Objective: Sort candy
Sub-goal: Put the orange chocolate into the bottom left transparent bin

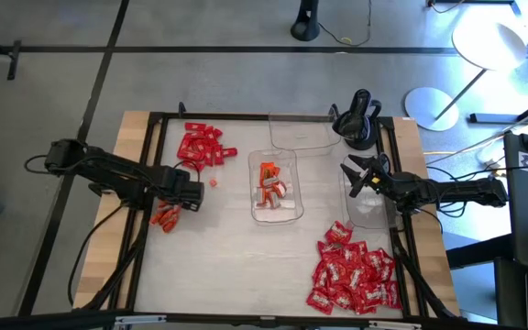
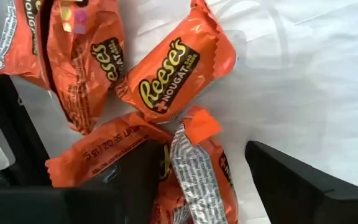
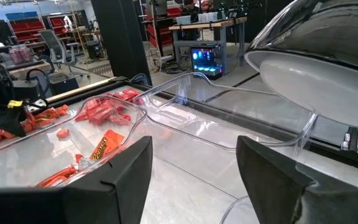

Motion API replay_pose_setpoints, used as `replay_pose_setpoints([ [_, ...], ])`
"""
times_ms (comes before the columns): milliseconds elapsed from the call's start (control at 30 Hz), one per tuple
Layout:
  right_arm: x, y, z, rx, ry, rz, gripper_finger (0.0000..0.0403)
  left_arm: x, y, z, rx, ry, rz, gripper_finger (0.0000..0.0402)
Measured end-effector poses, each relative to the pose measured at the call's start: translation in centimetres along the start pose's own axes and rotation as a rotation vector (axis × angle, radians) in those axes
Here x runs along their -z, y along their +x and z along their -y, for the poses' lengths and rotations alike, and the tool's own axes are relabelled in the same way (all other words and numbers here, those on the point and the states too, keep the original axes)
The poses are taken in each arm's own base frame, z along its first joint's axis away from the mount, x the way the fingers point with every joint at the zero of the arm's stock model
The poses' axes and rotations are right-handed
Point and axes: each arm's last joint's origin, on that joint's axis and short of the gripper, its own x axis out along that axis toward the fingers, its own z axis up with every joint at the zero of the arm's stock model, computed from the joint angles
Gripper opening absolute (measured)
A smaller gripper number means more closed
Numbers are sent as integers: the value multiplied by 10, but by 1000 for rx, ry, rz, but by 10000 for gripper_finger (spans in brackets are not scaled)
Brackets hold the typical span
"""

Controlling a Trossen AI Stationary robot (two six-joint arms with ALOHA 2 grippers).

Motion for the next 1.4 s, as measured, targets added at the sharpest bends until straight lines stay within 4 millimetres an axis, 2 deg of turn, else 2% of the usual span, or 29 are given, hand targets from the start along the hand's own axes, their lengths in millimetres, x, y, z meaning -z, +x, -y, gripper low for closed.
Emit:
replay_pose_setpoints([
  [333, 0, 0, 0, 0, 0, 0, 230, 0, 0, 1, 14, 50, -3, 124],
  [567, 0, 0, 0, 0, 0, 0, 230, -2, -5, 4, 20, 89, 2, 84],
  [767, 0, 0, 0, 0, 0, 0, 230, -10, -26, 19, 92, 128, 74, 73],
  [1033, 0, 0, 0, 0, 0, 0, 230, -23, -66, 43, 247, 209, 167, 77],
  [1267, 0, 0, 0, 0, 0, 0, 230, -38, -95, 76, 563, 322, 432, 74],
  [1400, 0, 0, 0, 0, 0, 0, 230, -48, -109, 87, 702, 376, 589, 80],
])
